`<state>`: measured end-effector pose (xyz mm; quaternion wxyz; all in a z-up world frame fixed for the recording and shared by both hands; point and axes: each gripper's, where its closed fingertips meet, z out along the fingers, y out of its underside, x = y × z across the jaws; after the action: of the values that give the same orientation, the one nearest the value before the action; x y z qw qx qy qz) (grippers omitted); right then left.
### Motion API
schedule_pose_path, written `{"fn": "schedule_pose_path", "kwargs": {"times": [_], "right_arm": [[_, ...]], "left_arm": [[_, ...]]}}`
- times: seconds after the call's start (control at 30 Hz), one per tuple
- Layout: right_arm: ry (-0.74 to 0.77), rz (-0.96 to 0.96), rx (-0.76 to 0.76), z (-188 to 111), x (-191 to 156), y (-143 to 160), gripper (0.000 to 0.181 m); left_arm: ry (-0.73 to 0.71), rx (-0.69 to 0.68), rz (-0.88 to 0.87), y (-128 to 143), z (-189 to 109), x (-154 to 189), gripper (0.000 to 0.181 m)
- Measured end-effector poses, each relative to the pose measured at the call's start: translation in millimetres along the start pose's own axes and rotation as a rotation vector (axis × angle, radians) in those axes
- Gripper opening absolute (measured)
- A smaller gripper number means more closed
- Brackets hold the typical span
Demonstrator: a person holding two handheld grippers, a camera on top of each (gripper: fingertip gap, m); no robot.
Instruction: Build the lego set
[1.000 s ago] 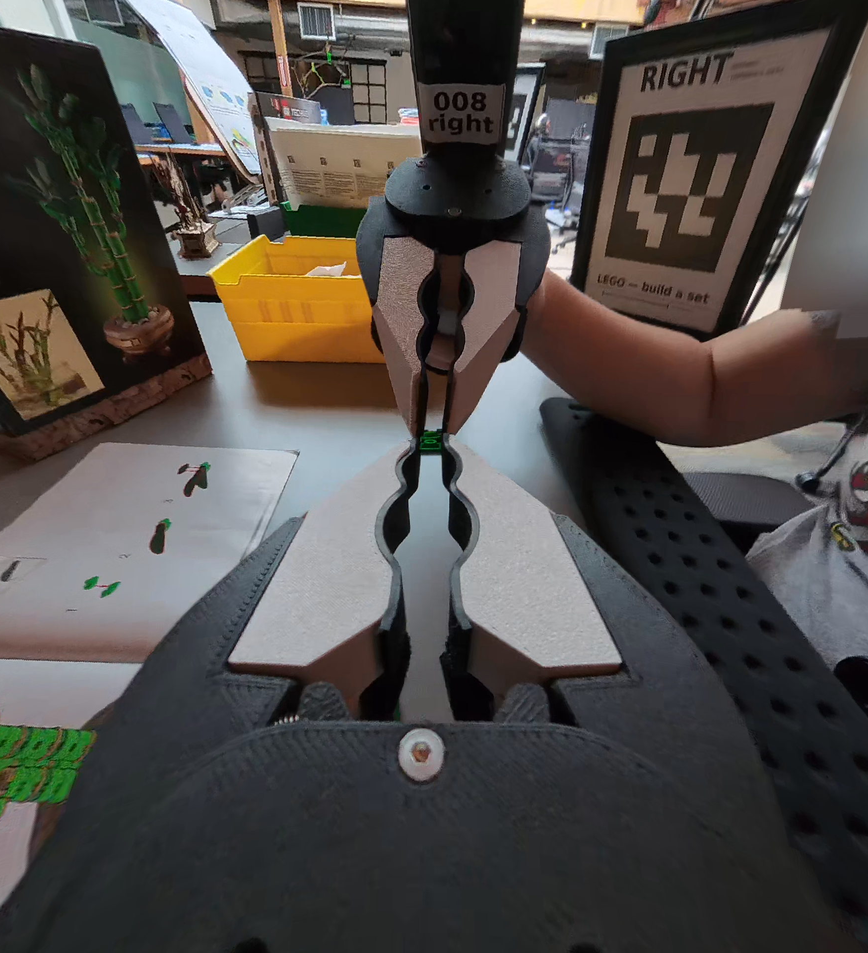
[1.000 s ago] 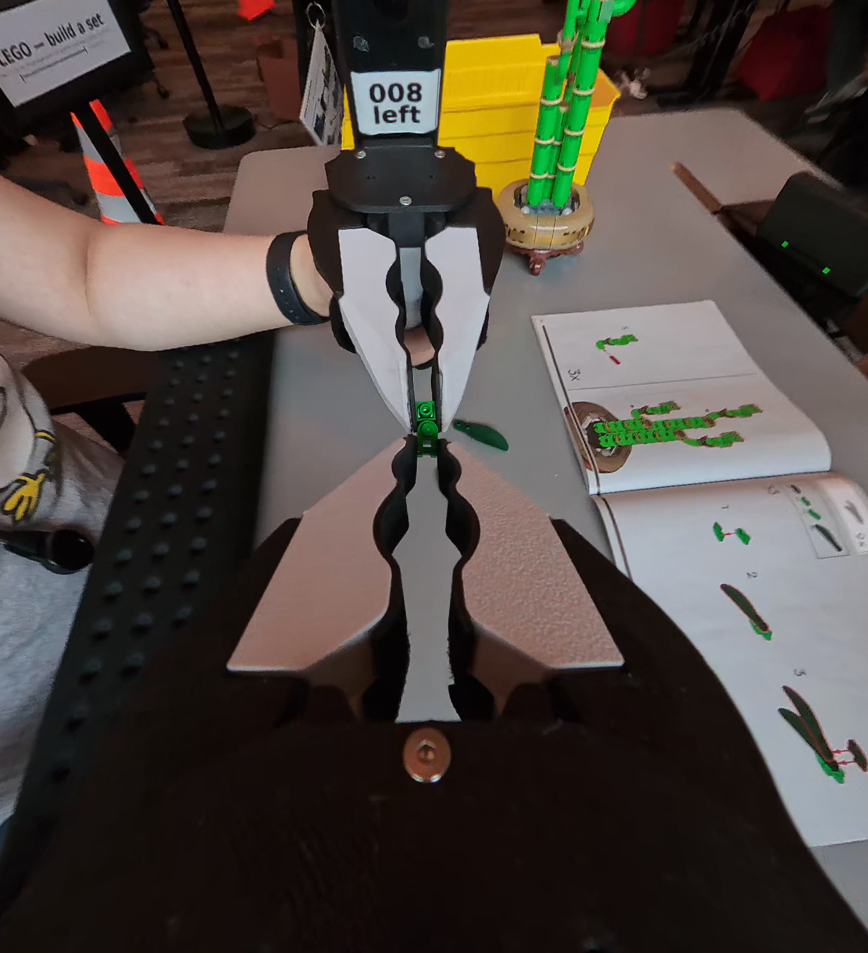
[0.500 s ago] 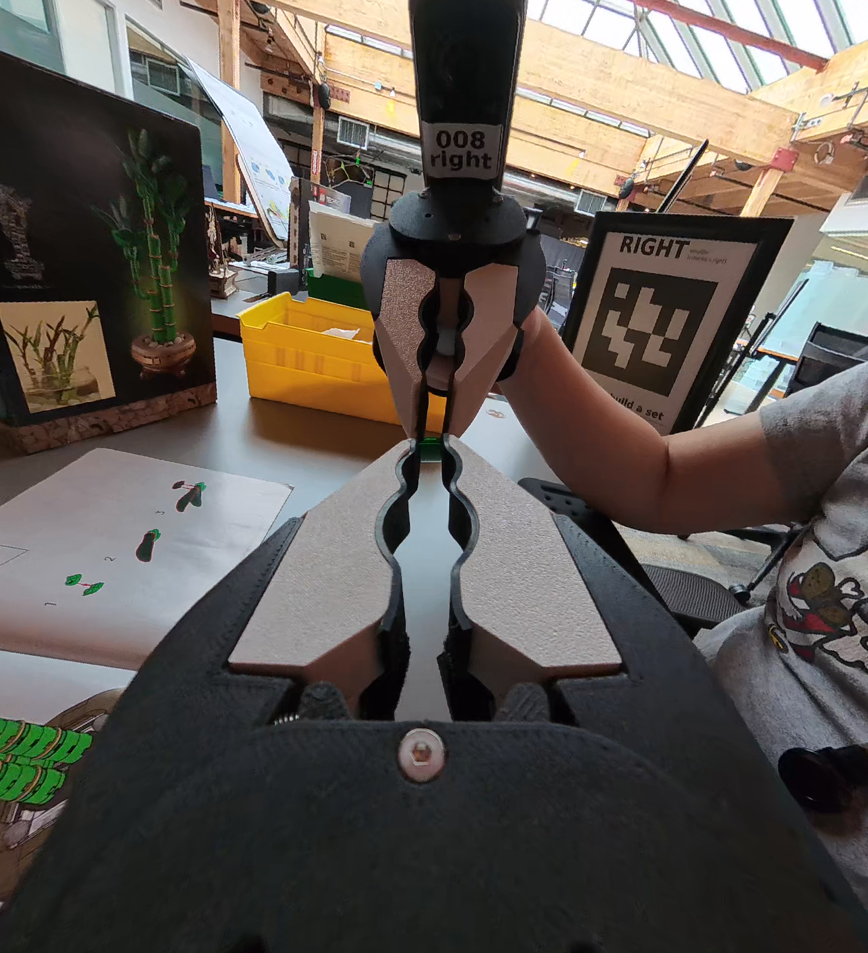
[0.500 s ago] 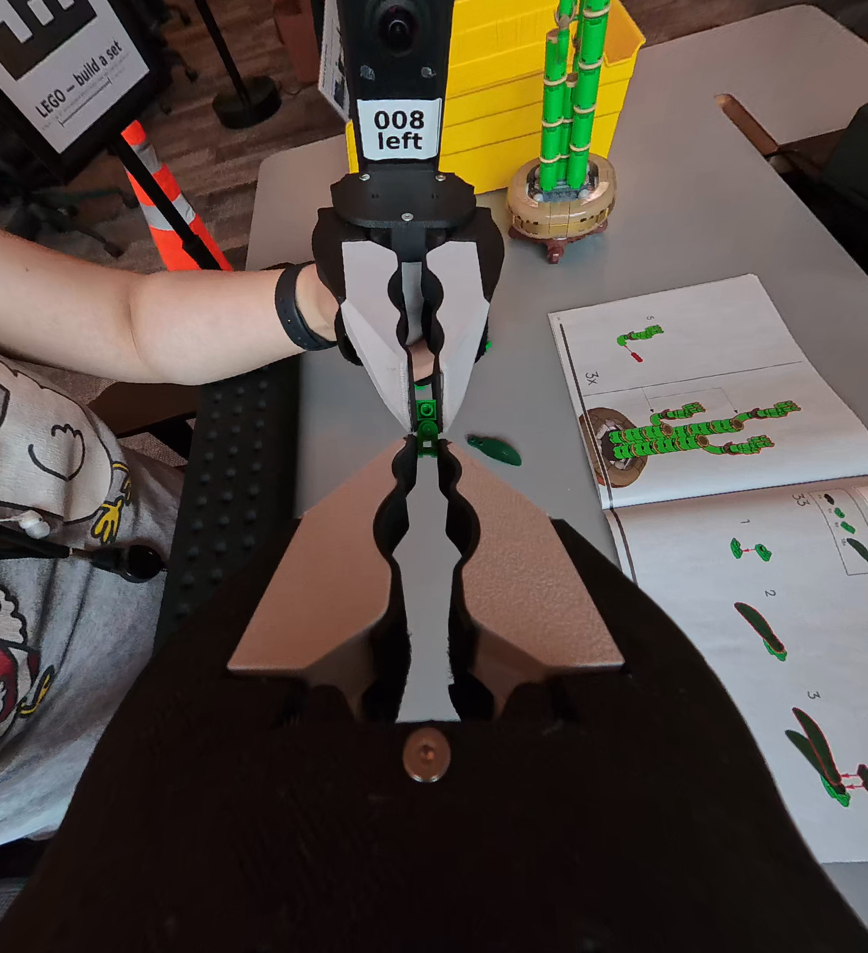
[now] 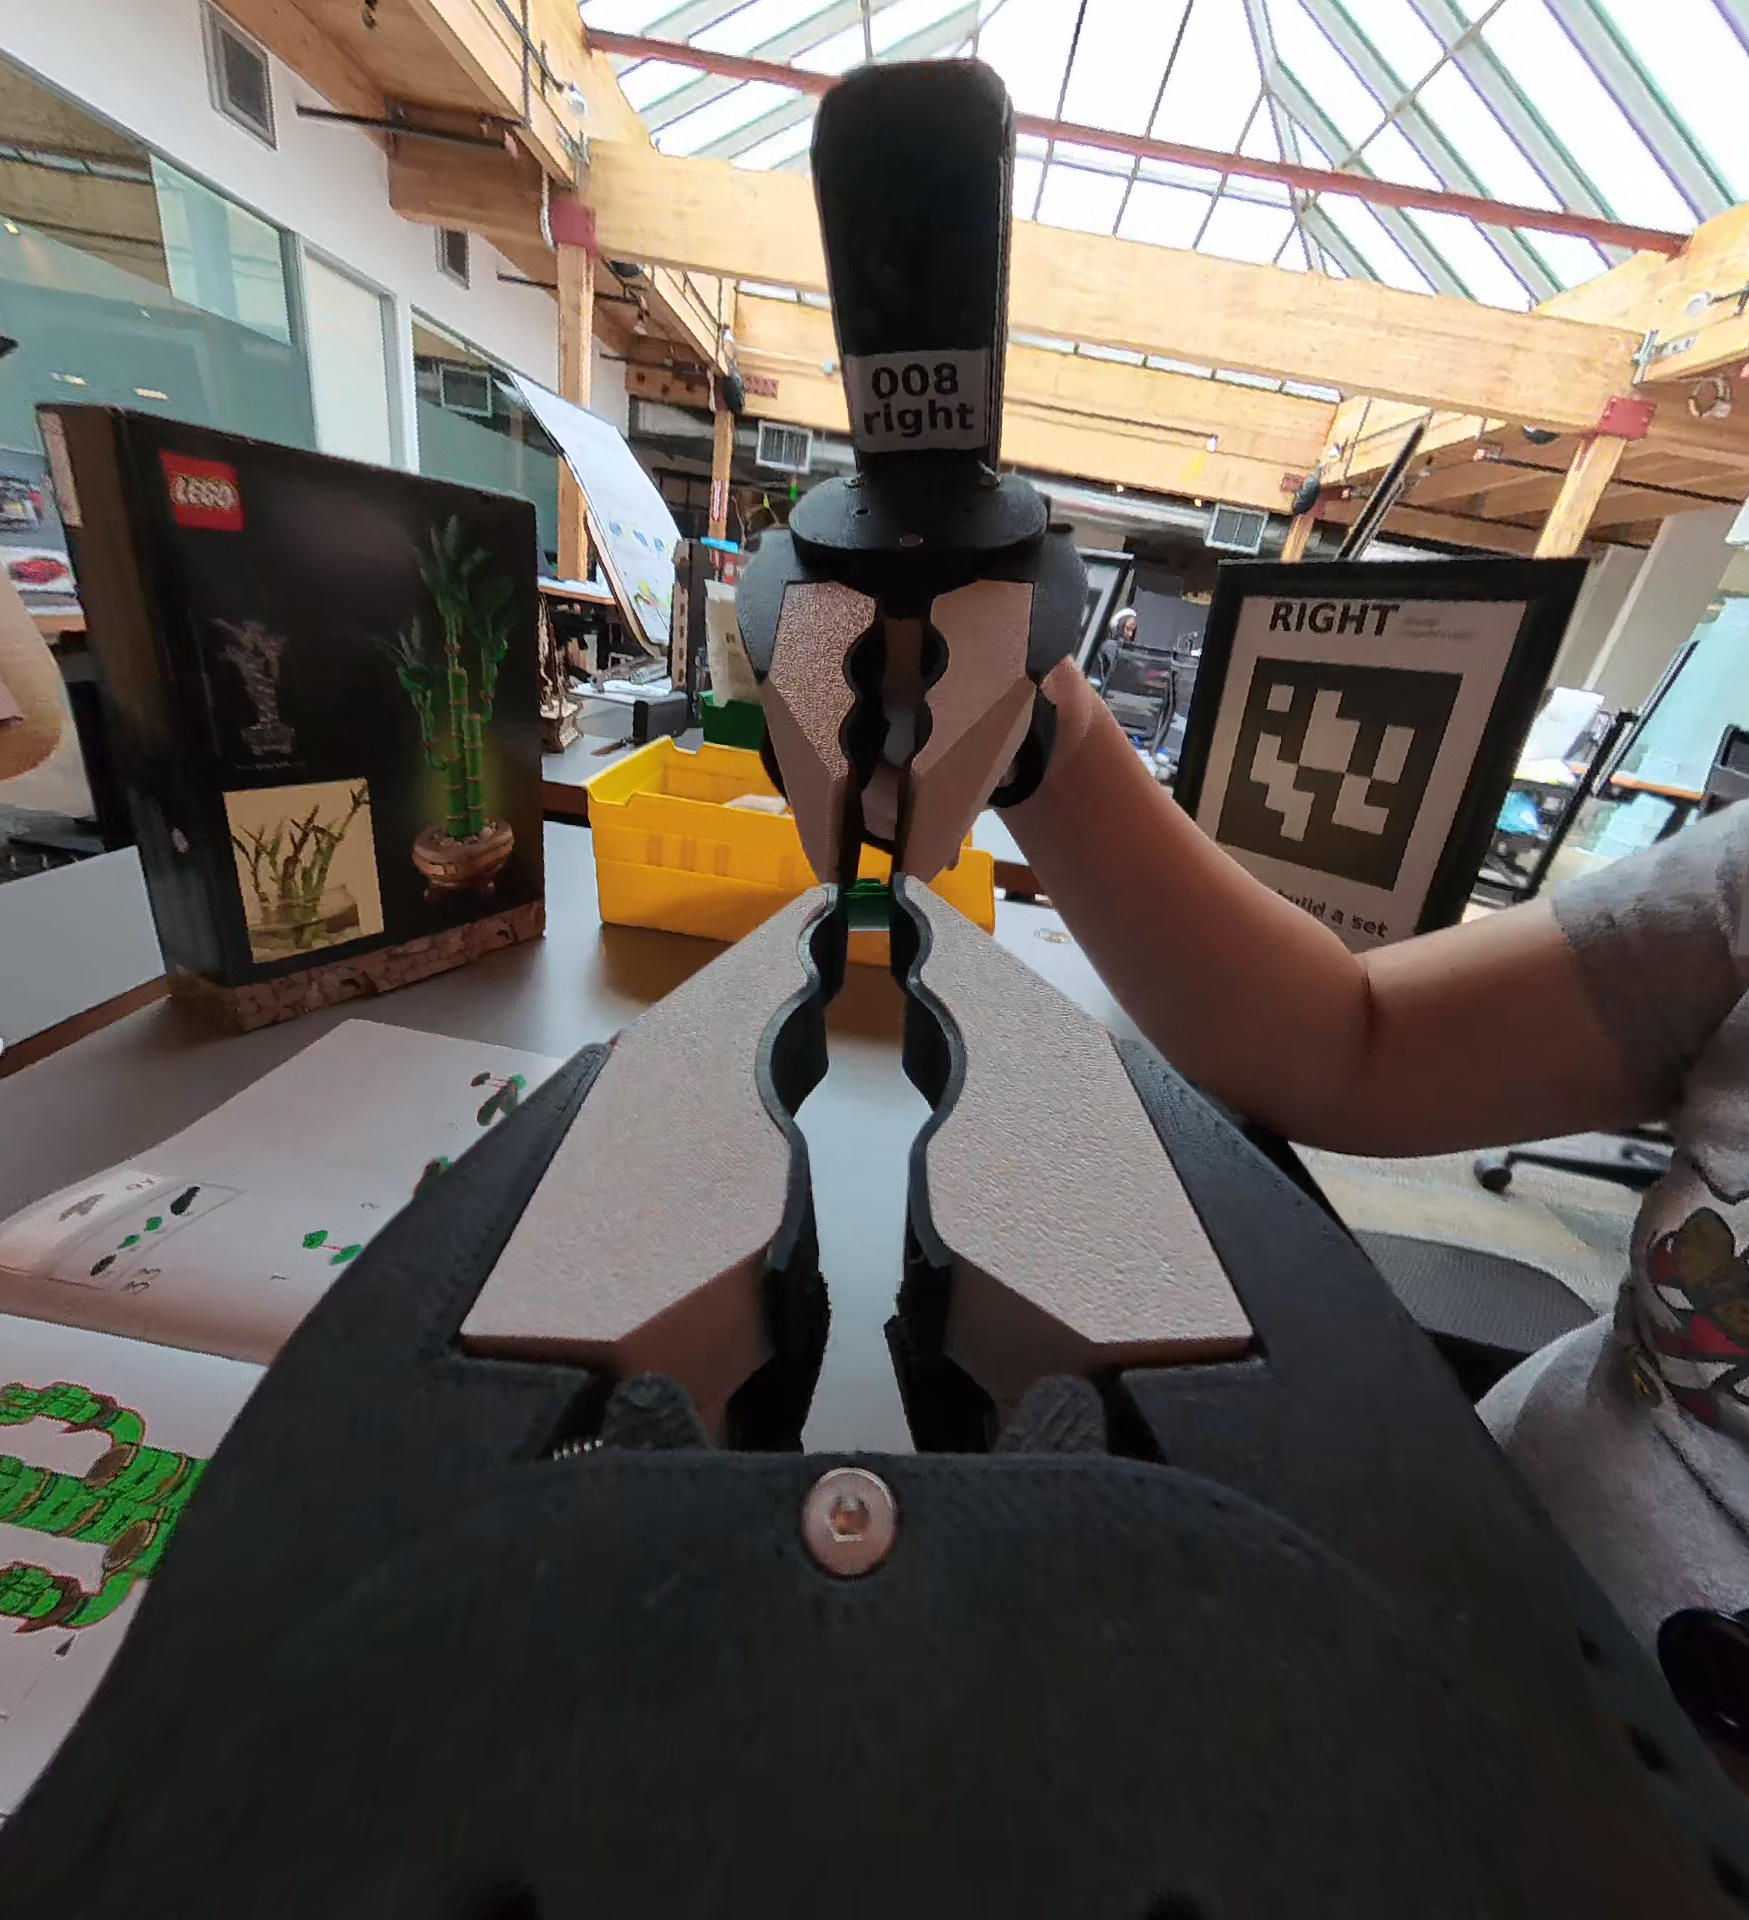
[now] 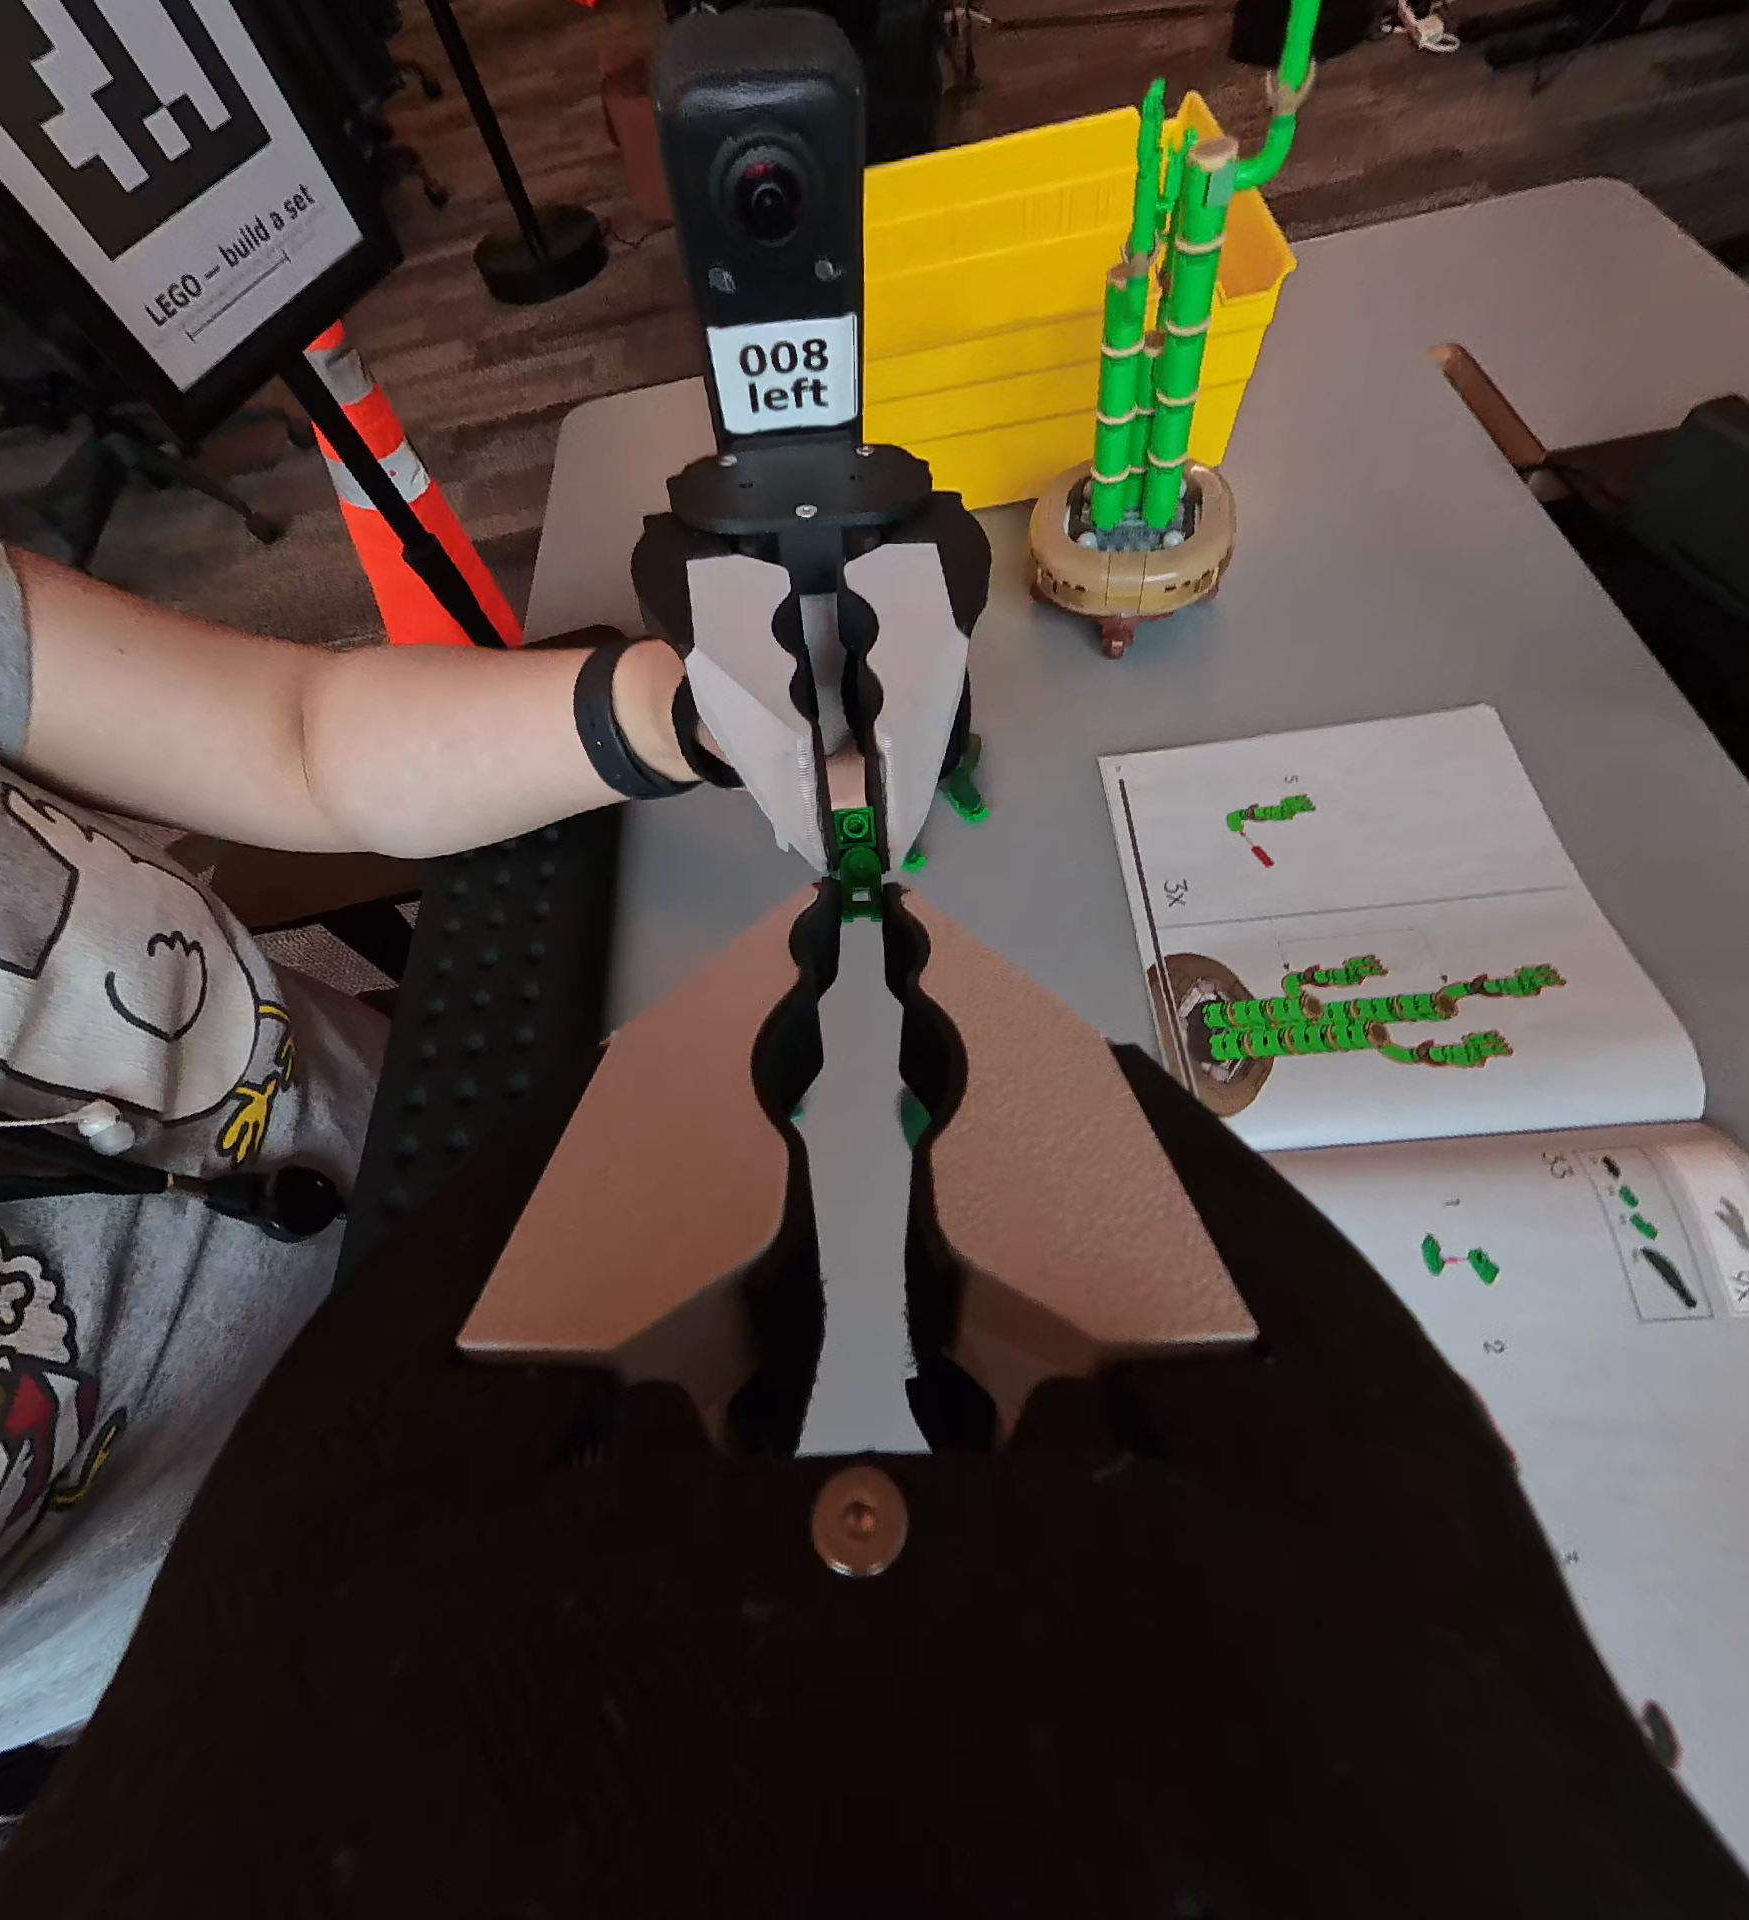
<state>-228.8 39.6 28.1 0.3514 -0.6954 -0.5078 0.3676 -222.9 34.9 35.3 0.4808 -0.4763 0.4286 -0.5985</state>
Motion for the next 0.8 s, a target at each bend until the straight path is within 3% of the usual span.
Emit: {"fn": "schedule_pose_path", "kwargs": {"times": [0.37, 0.8], "right_arm": [[0.012, -0.089, -0.243, 10, -14, -57, 0.006], [0.016, -0.116, -0.474, 20, -40, -87, 0.006]], "left_arm": [[-0.02, 0.255, 0.063, -55, -30, 9, 0.006], [-0.021, 0.36, 0.197, -87, -51, 33, 0.005]]}}
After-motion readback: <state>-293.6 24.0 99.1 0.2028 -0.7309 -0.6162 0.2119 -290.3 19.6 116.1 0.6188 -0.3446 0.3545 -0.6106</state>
